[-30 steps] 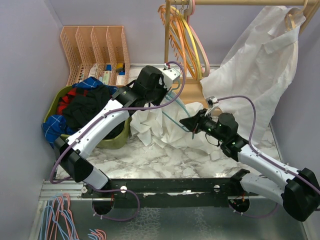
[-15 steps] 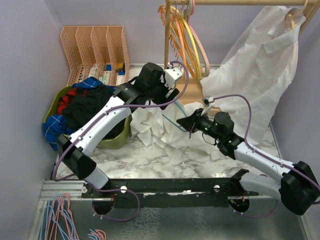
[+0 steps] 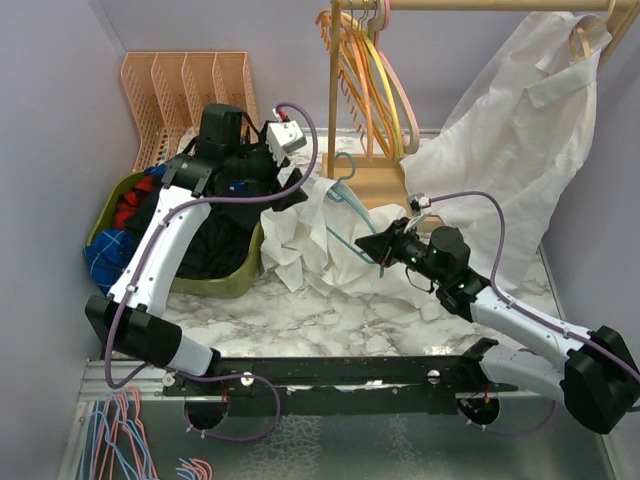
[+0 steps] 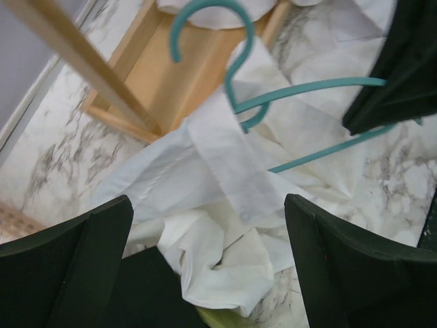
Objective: Place the shirt on the hanger
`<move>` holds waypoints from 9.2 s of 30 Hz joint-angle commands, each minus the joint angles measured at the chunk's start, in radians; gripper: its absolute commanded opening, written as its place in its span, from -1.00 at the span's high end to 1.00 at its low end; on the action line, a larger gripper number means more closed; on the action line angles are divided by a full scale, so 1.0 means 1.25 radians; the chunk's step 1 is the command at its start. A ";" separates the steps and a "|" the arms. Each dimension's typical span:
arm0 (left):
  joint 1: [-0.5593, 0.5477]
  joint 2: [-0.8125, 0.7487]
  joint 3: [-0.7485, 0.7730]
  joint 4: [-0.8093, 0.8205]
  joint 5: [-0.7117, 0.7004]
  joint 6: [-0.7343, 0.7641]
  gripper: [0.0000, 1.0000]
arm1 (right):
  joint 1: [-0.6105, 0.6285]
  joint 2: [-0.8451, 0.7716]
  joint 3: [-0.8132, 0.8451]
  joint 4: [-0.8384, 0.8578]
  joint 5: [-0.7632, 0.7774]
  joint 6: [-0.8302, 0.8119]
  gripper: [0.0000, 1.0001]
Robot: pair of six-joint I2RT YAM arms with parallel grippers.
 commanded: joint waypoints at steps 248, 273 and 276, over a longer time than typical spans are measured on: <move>-0.189 -0.172 -0.157 -0.275 0.059 0.430 1.00 | 0.205 -0.267 0.343 -0.534 0.148 -0.377 -0.99; -0.193 -0.163 -0.059 -0.336 0.107 0.450 1.00 | 0.205 -0.080 0.285 -0.414 -0.080 -0.340 0.27; -0.194 -0.156 -0.049 -0.335 0.113 0.449 1.00 | 0.205 -0.071 0.280 -0.407 -0.102 -0.338 0.92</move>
